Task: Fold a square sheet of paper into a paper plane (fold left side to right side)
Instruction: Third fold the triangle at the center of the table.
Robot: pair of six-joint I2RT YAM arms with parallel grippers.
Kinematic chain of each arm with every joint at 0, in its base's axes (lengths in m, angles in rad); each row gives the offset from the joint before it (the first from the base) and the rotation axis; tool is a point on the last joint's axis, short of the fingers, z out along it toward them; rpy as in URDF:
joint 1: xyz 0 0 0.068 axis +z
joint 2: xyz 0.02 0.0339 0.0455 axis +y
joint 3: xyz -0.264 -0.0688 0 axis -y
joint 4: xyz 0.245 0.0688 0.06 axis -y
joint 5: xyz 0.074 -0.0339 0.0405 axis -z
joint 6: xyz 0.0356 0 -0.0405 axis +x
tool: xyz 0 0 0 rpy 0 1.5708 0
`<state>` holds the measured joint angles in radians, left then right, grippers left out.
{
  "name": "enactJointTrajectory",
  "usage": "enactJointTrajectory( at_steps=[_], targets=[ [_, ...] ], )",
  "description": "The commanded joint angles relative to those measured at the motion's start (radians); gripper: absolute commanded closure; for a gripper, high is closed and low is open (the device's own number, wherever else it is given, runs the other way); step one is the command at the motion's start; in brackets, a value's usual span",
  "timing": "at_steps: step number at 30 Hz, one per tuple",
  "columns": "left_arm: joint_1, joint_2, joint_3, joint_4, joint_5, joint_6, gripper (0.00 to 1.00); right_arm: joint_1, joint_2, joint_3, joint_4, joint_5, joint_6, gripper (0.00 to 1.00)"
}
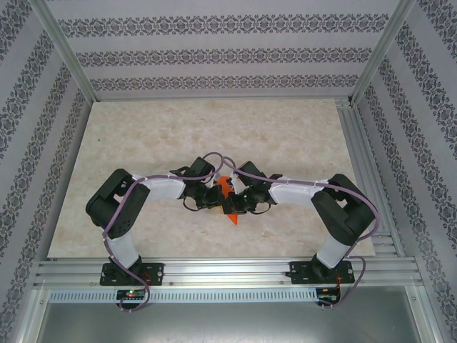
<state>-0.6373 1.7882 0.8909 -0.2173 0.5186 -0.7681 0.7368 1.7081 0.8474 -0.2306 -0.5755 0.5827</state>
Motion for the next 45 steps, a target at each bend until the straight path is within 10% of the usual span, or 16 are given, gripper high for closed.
enactJointTrajectory(
  at_steps=[1,29,45],
  targets=[
    [-0.010,0.043,-0.006,-0.047,-0.074,0.021,0.95,-0.010,0.043,0.029,0.029,0.039,0.008,0.89],
    [-0.010,0.037,-0.001,-0.067,-0.094,0.029,0.96,0.037,-0.116,-0.163,-0.245,0.122,-0.043,0.90],
    [-0.016,0.036,0.013,-0.060,-0.087,0.024,0.96,-0.007,-0.076,-0.029,-0.079,0.059,0.047,0.90]
  ],
)
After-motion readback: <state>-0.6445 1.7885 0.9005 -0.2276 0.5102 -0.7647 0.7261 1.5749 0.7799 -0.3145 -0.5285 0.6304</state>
